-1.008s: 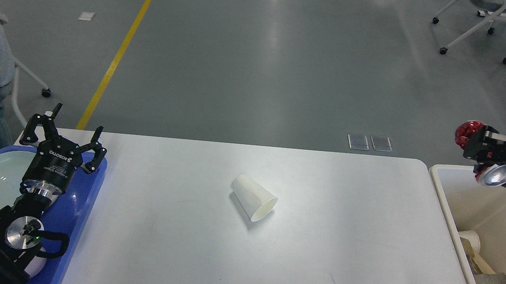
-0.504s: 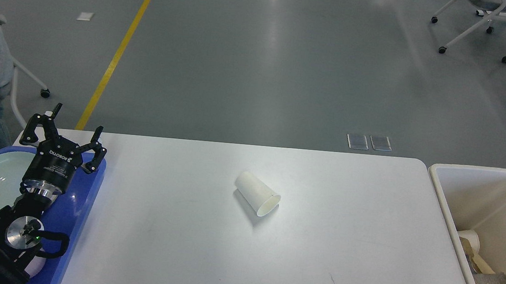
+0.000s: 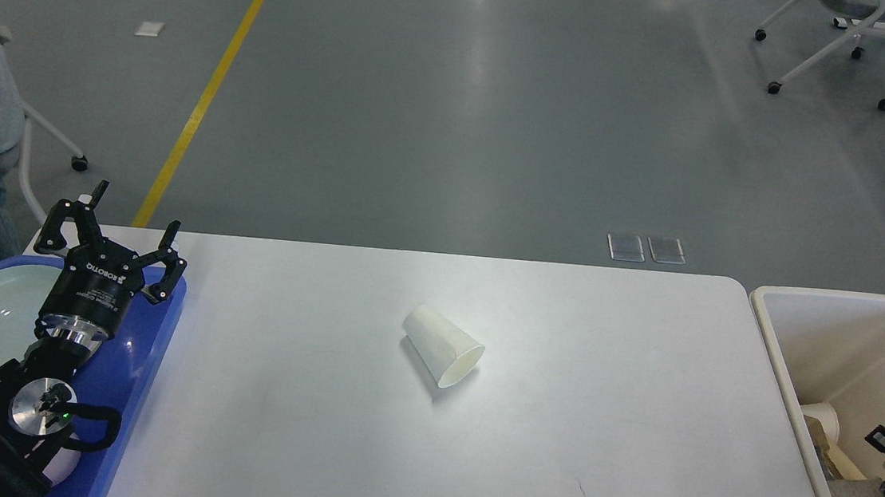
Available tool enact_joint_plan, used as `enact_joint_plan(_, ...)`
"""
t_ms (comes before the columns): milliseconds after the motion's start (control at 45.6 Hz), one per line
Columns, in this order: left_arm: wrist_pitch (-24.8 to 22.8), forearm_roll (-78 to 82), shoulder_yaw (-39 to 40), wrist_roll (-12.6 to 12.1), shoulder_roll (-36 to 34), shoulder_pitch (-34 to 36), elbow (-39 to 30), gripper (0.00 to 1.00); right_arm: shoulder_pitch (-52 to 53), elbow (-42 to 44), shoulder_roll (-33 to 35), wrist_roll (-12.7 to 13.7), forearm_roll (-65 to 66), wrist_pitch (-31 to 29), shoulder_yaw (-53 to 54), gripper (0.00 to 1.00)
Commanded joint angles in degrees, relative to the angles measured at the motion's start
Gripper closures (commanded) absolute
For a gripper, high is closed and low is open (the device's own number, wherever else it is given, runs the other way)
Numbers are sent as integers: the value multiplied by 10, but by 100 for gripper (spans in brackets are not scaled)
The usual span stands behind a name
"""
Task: Tidy desktop
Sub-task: 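Raise the right gripper out of the bin toward the white paper cup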
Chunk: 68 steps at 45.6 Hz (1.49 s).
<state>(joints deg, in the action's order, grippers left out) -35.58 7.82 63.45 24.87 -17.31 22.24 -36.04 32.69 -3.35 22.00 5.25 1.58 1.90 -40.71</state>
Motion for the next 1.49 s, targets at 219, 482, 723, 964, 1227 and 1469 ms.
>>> enact_joint_plan(219,0,0,0,0,1,0,0,4,-35,19,-42,1,0,30,8,100)
enact_joint_plan(482,0,0,0,0,0,0,0,4,-41,19,-42,0,-1,67,7,41)
enact_joint_plan(723,0,0,0,0,0,0,0,4,-48,12,-38,-1,1,144,1,0)
enact_joint_plan(964,0,0,0,0,0,0,0,4,-48,8,-34,-2,8,140,1,0)
enact_joint_plan(1227,0,0,0,0,0,0,0,4,42,-104,58,-3,21,87,-12,0)
enact_joint_plan(1469,0,0,0,0,0,1,0,4,290,-320,196,-3,169,-76,-63,0)
